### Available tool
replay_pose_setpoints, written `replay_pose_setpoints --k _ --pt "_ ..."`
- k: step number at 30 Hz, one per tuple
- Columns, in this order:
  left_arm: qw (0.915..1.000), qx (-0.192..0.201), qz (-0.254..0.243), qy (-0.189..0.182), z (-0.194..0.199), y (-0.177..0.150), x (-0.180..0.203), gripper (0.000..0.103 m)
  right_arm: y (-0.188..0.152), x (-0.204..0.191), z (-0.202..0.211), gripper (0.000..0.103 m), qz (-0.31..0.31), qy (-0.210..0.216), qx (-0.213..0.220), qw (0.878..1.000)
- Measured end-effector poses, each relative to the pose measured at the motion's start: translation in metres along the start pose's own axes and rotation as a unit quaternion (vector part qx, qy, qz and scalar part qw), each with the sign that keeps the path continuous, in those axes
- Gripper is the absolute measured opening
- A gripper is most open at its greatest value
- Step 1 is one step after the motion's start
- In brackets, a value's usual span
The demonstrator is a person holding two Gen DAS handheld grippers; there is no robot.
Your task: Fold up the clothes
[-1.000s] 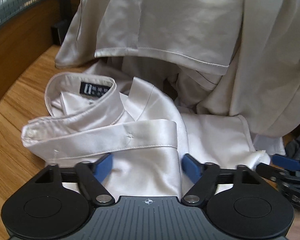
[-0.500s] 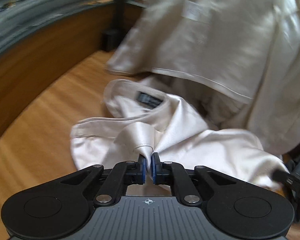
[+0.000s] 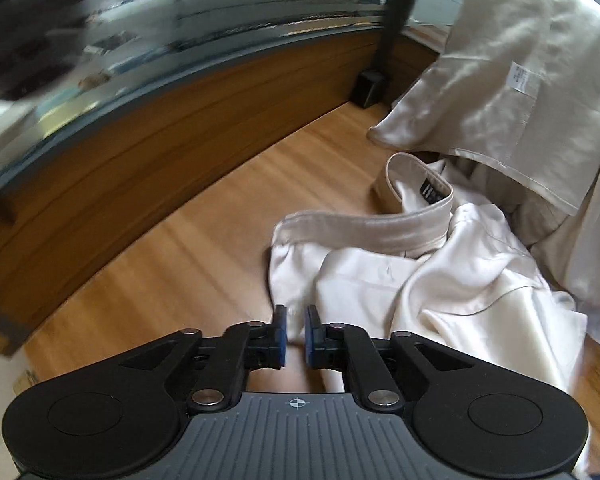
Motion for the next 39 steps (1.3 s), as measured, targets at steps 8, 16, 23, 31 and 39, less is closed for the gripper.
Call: replay_pose_setpoints --k 8,16,23,31,39 --pt "0.9973 -0.009 -0.039 -0.062 0.016 -0.006 0.053 0.08 0.002 -0.001 0.006 0.038 0.021 -0.016 -0.008 1.0" --pt "0.9891 -0.036 -0.096 -0.106 -0.017 -0.019 0.129 0.09 -0.006 0.067 0.045 0.054 -0.017 -0.136 0.021 0.99" --pt "0.9837 -0.071 -0.127 -0.105 -0.054 -0.032 0.172 0.093 -0.024 0.147 0.056 0.057 -0.069 -0.227 0.021 0.971" --pt "0.9814 -0.095 -0.146 -0.081 -0.087 -0.043 0.195 0.095 -0.03 0.209 0.03 0.065 -0.102 -0.251 0.01 0.963" --pt "0.9805 -0.114 -0.142 -0.073 -0.094 -0.044 0.187 0.013 -0.027 0.24 -0.005 0.011 -0.12 -0.241 -0.018 0.963"
Point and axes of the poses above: each gripper's, at about its wrist camera, not at the fingertips, and z roughly against the way its jaws point, x to its right, y to its top, the point moved 3 cm from there along -z, roughly the way its jaws point, and after that the axes turned 15 degrees about z, right-handed, at the moved point
